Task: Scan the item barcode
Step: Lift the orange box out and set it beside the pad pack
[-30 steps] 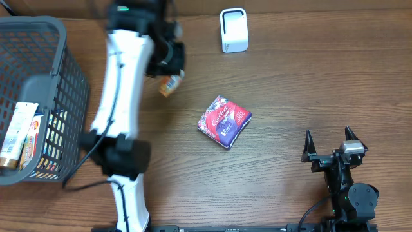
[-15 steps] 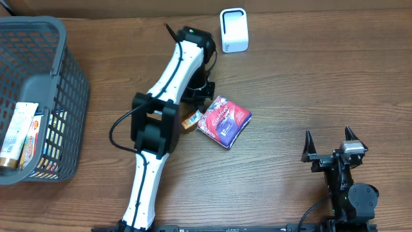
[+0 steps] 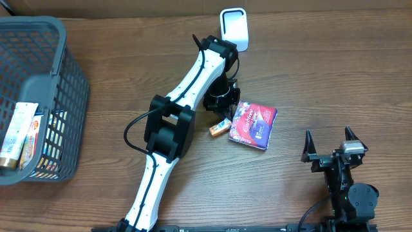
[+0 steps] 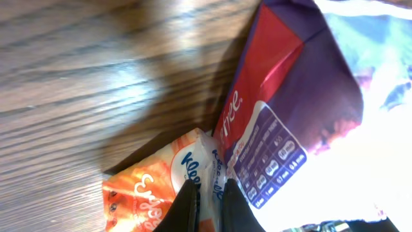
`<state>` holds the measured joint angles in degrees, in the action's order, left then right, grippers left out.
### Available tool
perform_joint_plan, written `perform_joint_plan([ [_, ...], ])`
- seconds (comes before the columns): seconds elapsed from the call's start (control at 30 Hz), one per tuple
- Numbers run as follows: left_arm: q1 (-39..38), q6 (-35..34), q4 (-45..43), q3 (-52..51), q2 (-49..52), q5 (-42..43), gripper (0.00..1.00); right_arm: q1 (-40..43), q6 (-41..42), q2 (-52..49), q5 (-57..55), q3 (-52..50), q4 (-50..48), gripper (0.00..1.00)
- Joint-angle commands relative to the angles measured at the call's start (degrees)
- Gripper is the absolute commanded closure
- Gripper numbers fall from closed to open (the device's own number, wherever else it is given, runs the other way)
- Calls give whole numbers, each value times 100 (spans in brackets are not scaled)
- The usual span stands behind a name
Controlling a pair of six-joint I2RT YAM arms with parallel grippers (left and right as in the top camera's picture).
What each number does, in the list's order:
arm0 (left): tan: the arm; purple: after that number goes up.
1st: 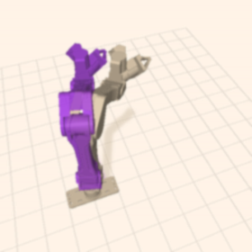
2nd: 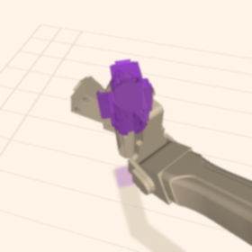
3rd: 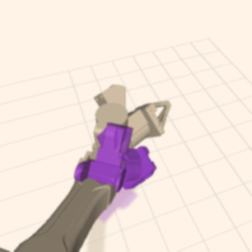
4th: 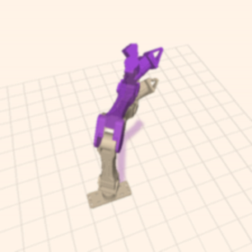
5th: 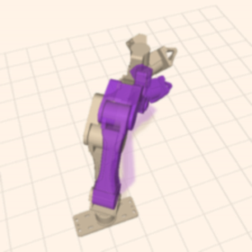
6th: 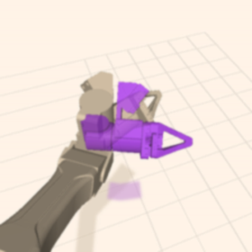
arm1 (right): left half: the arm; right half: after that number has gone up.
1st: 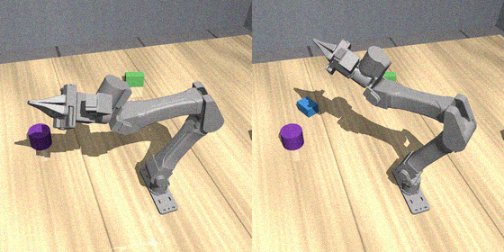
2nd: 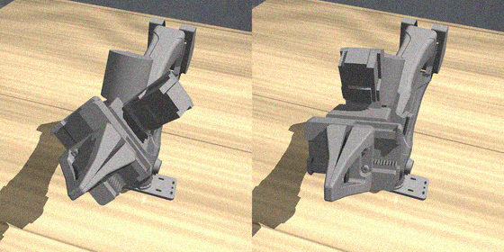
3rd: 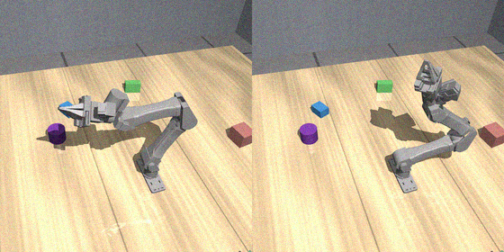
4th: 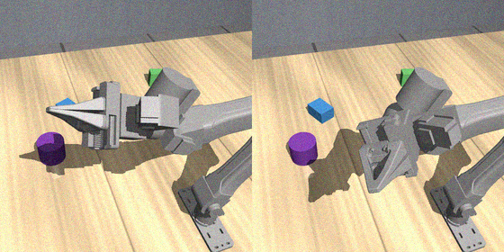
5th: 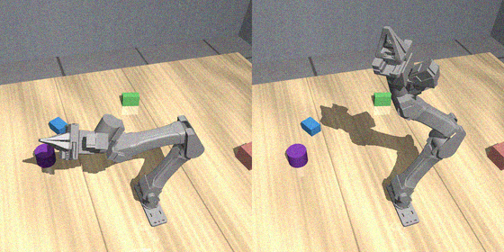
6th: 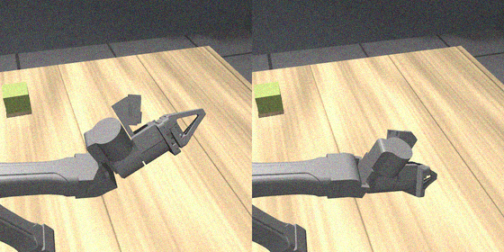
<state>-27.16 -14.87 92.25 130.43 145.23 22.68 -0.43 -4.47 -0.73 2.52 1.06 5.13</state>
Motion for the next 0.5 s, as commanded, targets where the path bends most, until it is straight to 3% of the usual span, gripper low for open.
perform_joint_plan([
  [0.0,105,-22,87,236,63,269,96,-26,-4,57,-35,-59,-39,0],
  [0.1,262,107,332,667,59,201,96,-26,-4,57,-35,-59,-39,0],
  [0.13,334,151,455,876,59,168,92,-26,-4,57,-35,-59,-39,0],
  [0.17,389,184,463,1034,57,127,81,-26,-4,57,-35,-59,-39,0],
  [0.23,516,264,463,1314,-15,129,38,-26,-4,57,-35,-59,-39,0],
  [0.3,638,264,461,1565,-111,118,6,-26,-7,57,-35,-59,-39,0],
  [0.33,702,264,461,1661,-173,107,1,-26,-4,57,-35,-59,-39,0],
  [0.47,960,264,461,1832,-511,70,0,-26,-4,57,-35,-59,-39,0],
])
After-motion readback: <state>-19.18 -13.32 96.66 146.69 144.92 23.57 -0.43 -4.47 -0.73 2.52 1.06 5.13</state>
